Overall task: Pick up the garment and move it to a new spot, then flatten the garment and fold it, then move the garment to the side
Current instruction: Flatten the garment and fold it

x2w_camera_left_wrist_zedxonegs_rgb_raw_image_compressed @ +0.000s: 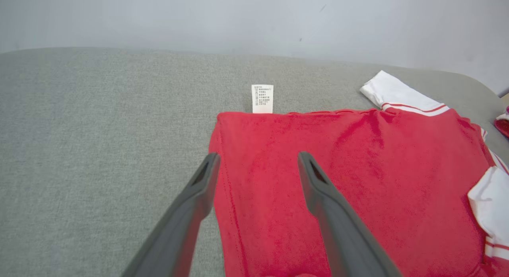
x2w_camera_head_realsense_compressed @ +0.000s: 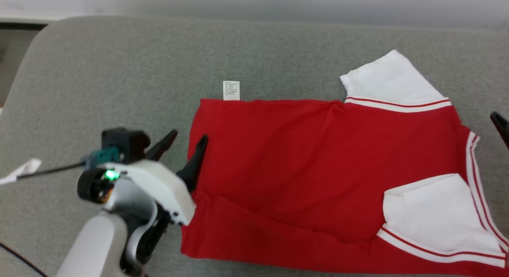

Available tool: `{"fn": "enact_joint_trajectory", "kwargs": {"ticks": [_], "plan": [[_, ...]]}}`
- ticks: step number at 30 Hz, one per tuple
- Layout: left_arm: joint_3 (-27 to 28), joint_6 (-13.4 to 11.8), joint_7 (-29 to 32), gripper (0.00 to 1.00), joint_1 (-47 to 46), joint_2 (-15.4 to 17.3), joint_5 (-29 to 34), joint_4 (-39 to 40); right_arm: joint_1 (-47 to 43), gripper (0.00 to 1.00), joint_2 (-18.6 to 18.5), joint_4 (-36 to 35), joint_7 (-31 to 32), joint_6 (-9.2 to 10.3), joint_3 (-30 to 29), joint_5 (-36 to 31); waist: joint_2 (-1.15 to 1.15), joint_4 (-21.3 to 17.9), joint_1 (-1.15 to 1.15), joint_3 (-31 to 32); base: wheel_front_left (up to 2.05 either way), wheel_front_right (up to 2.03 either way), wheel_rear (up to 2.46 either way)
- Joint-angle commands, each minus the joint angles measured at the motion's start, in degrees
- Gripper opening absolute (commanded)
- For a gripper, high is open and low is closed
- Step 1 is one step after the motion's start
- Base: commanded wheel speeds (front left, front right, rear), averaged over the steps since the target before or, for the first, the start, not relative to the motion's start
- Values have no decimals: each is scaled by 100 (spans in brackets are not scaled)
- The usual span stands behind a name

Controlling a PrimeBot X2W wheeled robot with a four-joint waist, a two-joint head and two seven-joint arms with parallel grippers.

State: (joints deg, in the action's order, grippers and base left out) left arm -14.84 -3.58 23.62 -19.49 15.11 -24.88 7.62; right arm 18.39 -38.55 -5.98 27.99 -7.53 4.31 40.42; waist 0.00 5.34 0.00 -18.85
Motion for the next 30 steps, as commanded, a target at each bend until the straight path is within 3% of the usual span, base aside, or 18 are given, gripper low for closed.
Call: {"fn": "enact_joint_trajectory", "kwargs": {"ticks": [1, 6, 13, 20, 30], "plan": [[-36, -6, -53, 100, -227, -85, 67, -158, 300, 100, 105, 129, 102, 12, 96, -103, 0, 293, 0, -417, 0, 0, 0], [-383, 130, -230, 100, -1403, -525, 233, -1107, 1890, 100, 299, 1018, 427, 13, 601, -639, 0, 654, 0, -997, 0, 0, 0], [-725, 325, -453, 100, -2349, -877, 389, -1961, 3138, 100, 438, 2248, 485, 13, 1129, -950, 0, 996, 0, -1435, 0, 0, 0], [-970, 552, -340, 100, -2719, -959, 340, -2289, 3648, 100, 546, 3085, 535, 13, 1598, -846, 0, 1063, 0, -1541, 0, 0, 0], [-1044, 694, -19, 100, -2886, -870, 156, -2406, 3874, 100, 622, 3373, 728, -2, 2182, -369, 0, 973, 0, -1466, 0, 0, 0]]}}
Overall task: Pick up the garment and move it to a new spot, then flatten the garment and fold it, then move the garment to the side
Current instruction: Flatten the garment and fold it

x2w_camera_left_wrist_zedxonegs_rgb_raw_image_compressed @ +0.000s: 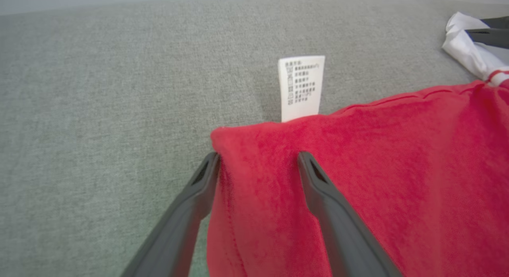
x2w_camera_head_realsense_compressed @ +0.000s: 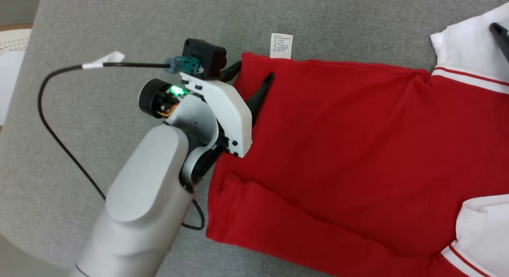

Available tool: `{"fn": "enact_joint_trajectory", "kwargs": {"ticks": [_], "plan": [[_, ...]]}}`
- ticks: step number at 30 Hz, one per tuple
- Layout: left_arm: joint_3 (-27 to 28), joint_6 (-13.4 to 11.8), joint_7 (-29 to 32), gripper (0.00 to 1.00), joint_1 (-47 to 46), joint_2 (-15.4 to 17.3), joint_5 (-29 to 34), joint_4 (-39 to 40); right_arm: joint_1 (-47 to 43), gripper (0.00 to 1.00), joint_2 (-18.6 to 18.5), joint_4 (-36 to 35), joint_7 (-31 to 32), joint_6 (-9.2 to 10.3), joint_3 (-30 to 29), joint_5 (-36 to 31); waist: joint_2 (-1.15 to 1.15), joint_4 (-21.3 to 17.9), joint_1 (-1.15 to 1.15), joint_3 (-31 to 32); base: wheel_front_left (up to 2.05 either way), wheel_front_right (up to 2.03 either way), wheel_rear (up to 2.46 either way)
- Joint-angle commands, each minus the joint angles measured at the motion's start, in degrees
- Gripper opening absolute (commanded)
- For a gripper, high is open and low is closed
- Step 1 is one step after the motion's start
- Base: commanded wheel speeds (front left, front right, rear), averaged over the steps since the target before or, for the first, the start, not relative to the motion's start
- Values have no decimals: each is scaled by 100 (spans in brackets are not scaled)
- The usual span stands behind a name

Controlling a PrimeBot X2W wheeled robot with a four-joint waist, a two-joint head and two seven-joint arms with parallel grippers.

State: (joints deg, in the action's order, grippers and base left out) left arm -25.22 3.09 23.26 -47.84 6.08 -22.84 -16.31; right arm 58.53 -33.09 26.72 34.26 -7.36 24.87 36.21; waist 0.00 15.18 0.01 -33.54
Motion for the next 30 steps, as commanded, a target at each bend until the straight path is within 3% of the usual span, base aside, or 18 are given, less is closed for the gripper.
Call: {"fn": "enact_joint_trajectory", "kwargs": {"ticks": [1, 10, 11, 12, 13, 18, 25, 30], "plan": [[-8, 4, 32, 100, -81, 54, -16, -43, -121, 100, 82, 111, 108, -20, 174, 72, 0, -24, -1, 5, 0, 0, 0], [-114, 20, 215, 100, -401, 38, 19, -497, -14, 100, 340, 298, 157, -32, 612, 311, 0, -92, -1, 27, 0, 0, 0], [-143, 50, 237, 60, -400, 14, -33, -540, -2, 70, 363, 298, 168, -32, 671, 359, 0, -100, -1, 35, 0, 0, 0], [-168, 90, 247, 11, -401, -15, -97, -580, 23, 1, 365, 265, 133, -33, 746, 396, 0, -106, -1, 46, 0, 0, 0], [-199, 115, 259, 0, -400, -41, -161, -607, 60, 0, 350, 239, 36, -33, 789, 424, 0, -109, -1, 59, 0, 0, 0], [-218, 174, 120, 0, -444, -60, -214, -635, 239, 0, 208, 289, -336, -24, 780, 532, 0, -120, -1, 157, 0, 0, 0], [101, -47, -369, 0, -490, -18, -329, -625, 503, 0, 78, 433, -1060, -11, 684, 719, 0, -263, -1, 361, 0, 0, 0], [204, -73, -560, 0, -145, 10, -495, -468, 132, 0, -154, 172, -1469, -11, 762, 965, 0, -440, -1, 595, 0, 0, 0]]}}
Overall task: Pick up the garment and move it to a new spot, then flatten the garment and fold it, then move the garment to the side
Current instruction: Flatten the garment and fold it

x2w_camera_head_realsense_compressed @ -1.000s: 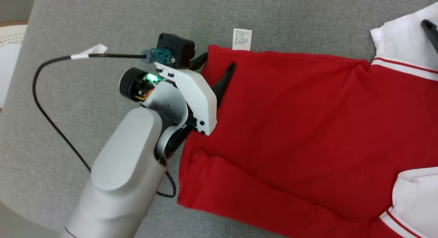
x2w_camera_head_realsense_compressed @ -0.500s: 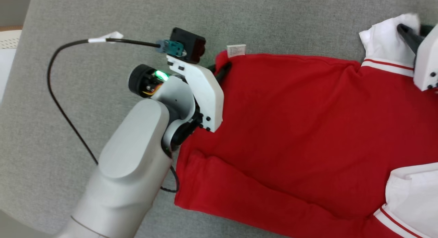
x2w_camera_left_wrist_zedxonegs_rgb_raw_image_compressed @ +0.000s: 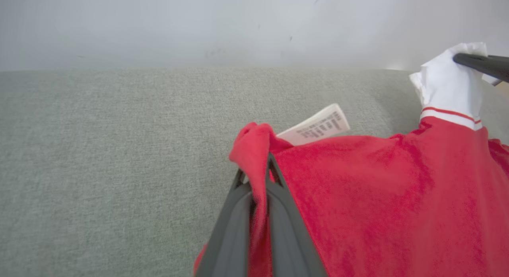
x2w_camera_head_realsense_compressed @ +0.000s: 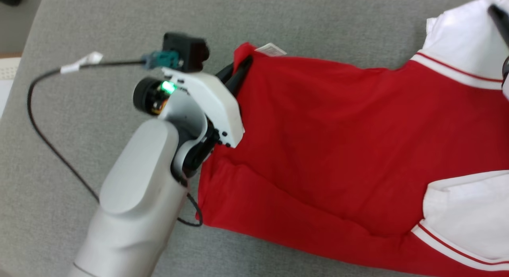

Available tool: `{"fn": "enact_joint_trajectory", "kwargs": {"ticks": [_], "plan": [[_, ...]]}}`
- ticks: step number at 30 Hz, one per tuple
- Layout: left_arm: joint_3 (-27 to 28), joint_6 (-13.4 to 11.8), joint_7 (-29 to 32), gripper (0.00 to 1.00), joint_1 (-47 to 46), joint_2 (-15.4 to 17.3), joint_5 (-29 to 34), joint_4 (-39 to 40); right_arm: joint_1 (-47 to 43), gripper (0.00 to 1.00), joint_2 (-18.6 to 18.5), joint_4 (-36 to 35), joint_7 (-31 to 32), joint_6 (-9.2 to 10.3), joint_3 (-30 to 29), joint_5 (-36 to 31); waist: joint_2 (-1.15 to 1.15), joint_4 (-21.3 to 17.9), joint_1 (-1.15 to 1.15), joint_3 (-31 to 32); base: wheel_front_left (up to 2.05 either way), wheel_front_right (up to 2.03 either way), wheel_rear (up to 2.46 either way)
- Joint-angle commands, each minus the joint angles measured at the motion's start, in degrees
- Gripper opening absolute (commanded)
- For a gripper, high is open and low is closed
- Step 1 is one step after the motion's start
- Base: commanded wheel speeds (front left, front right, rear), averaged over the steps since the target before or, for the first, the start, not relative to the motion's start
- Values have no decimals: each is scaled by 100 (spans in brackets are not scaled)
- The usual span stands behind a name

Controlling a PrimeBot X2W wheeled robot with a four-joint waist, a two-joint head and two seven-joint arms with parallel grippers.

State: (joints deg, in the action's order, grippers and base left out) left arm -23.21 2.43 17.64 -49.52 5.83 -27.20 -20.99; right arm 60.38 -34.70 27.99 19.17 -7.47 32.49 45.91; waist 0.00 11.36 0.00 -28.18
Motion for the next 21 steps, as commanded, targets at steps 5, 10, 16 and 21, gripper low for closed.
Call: {"fn": "enact_joint_trajectory", "kwargs": {"ticks": [5, 10, 16, 21], "plan": [[165, -135, -309, 0, 607, 138, -152, 292, -850, 0, -208, -566, -621, 0, -78, 346, 0, -275, 0, 388, 0, 0, 0], [344, -330, -541, 0, 1507, 322, -267, 781, -2036, 0, -353, -1231, -1215, 0, -239, 605, 0, -496, 0, 782, 0, 0, 0], [539, -599, -670, 0, 2655, 433, -492, 1345, -3320, 0, -210, -1698, -1686, 0, -399, 510, 0, -684, 0, 1106, 0, 0, 0], [647, -742, -678, 0, 3275, 392, -709, 1553, -4014, 0, 121, -1763, -1942, 0, -540, 489, 0, -782, 0, 1269, 0, 0, 0]]}}
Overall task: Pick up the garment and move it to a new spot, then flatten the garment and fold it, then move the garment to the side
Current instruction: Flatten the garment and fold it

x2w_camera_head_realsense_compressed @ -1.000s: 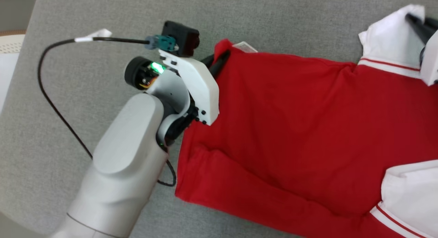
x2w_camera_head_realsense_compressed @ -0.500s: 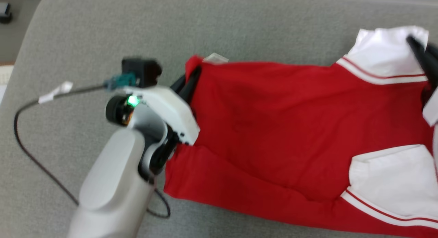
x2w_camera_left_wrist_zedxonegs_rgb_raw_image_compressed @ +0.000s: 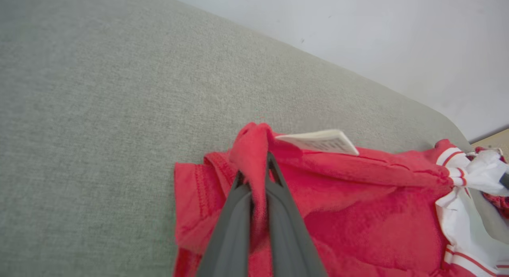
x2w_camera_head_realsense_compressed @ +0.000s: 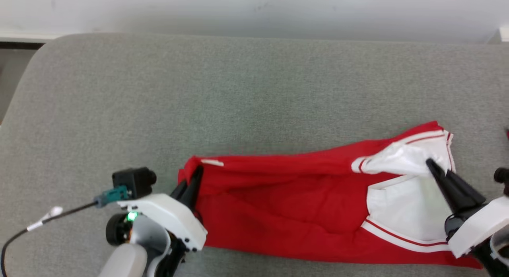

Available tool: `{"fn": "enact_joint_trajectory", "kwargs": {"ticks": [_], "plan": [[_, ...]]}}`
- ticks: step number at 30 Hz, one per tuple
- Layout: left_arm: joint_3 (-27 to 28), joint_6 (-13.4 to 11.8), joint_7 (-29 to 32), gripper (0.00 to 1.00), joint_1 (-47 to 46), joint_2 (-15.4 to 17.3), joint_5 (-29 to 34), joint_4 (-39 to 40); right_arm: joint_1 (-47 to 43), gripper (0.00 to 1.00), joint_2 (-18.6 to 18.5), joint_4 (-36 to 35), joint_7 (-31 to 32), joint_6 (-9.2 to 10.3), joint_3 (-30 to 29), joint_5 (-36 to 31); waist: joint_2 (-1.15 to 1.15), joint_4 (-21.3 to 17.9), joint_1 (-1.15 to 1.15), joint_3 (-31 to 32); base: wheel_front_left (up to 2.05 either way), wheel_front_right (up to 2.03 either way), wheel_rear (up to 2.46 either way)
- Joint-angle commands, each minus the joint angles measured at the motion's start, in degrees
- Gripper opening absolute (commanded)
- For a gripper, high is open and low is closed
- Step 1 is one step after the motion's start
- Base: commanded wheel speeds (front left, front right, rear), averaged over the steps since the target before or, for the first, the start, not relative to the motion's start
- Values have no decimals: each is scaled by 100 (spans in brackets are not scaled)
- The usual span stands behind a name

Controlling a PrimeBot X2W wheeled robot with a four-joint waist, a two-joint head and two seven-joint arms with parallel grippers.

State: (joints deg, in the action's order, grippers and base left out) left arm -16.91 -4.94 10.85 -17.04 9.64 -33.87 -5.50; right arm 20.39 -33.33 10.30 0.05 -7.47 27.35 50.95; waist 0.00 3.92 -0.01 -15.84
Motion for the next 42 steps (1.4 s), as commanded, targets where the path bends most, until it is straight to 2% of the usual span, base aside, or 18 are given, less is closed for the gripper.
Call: {"fn": "enact_joint_trajectory", "kwargs": {"ticks": [1, 2, 3, 4, 5, 6, 7, 8, 12, 16, 19, 22, 27, 35, 42], "plan": [[22, -27, -7, 0, 107, 25, -47, 9, -91, 0, 44, 19, -48, 0, -32, -38, 0, -58, 1, 62, 0, 0, 0], [30, -51, -28, 0, 172, 36, -46, 12, -167, 0, 85, 17, -71, 0, -10, -75, 0, -77, 1, 78, 0, 0, 0], [42, -65, -50, 0, 229, 42, -54, 7, -225, 12, 131, 18, -88, 0, 19, -103, 0, -100, 1, 99, 0, 0, 0], [56, -76, -82, 0, 277, 35, -74, 0, -276, 40, 164, 30, -127, 0, 27, -136, 0, -118, 1, 115, 0, 0, 0], [64, -88, -119, 0, 317, 39, -69, -8, -316, 82, 182, 72, -170, 0, -5, -191, 0, -135, 1, 137, 0, 0, 0], [58, -83, -159, 24, 355, 43, -53, -17, -364, 100, 216, 122, -179, 0, -25, -195, 0, -151, 1, 161, 0, 0, 0], [54, -62, -223, 67, 395, 38, -49, -27, -425, 100, 243, 163, -150, 0, -24, -185, 0, -165, 1, 192, 0, 0, 0], [49, -51, -292, 100, 433, 53, -13, -40, -465, 100, 252, 151, -153, 0, -6, -203, 0, -180, 1, 234, 0, 0, 0], [45, -148, -830, 100, 677, 146, 338, -48, -803, 100, 198, 87, -109, 0, -97, -68, 0, -250, 1, 458, 0, 0, 0], [84, -466, -1708, 100, 1082, 202, 847, 38, -1087, 100, 54, -17, -68, 0, -478, 62, 0, -333, 1, 655, 0, 0, 0], [87, -680, -2266, 100, 1371, 112, 1121, 98, -1214, 100, -20, 0, 67, 0, -826, 95, 0, -331, 1, 764, 0, 0, 0], [53, -834, -2528, 100, 1517, 71, 1449, 154, -1230, 100, -30, 35, 341, 0, -1114, -38, 0, -272, 1, 842, 0, 0, 0], [94, -1007, -2599, 100, 1624, -128, 2036, 420, -947, 100, 193, 241, 973, 0, -1411, -262, 0, -124, 1, 809, 0, 0, 0], [240, -822, -2599, 100, 1769, -494, 2487, 560, -423, 100, 774, 1156, 1672, 0, -1487, -1126, 0, 229, 1, 654, 0, 0, 0], [370, -694, -2600, 100, 1823, -626, 2627, 576, -272, 100, 941, 1982, 1887, 1, -1557, -1490, 0, 491, 1, 569, 0, 0, 0]]}}
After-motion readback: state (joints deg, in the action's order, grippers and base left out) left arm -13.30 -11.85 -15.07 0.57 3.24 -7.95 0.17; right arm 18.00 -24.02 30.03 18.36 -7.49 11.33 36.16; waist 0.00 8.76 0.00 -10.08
